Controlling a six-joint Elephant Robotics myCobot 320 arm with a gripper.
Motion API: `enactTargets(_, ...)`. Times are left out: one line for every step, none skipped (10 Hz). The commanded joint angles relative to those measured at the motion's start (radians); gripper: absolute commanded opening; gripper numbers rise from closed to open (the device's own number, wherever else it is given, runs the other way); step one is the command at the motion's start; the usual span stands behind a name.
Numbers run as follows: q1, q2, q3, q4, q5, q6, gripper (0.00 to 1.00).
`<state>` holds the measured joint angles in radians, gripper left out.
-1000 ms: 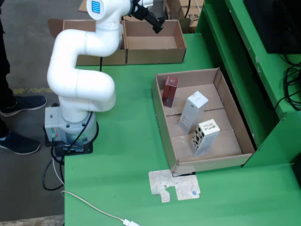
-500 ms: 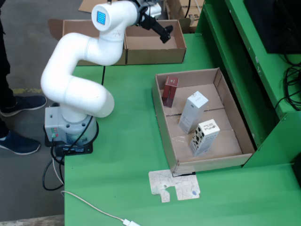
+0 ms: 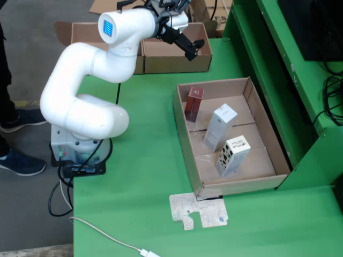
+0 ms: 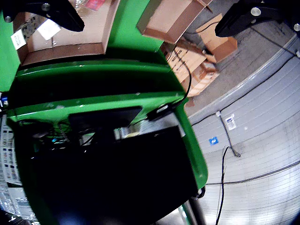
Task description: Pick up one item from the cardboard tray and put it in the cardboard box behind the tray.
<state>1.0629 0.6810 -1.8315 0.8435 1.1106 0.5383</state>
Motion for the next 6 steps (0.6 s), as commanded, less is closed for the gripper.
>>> enactTargets(-0.104,0.052,0.032,-0.023,-0.016,-0.009,1.00)
enactTargets(-0.028,0.127,0.035,-0.112,-0.135,0.015,1.00)
enactTargets(-0.028,0.127,0.035,-0.112,-0.135,0.015,1.00)
enactTargets(0.083,0.282,0.074,-0.316,-0.255,0.058,1.00)
enactTargets(0.017,0.276,0.076,-0.306,-0.207,0.050,1.00)
enactTargets(0.017,0.276,0.076,-0.306,-0.207,0.050,1.00)
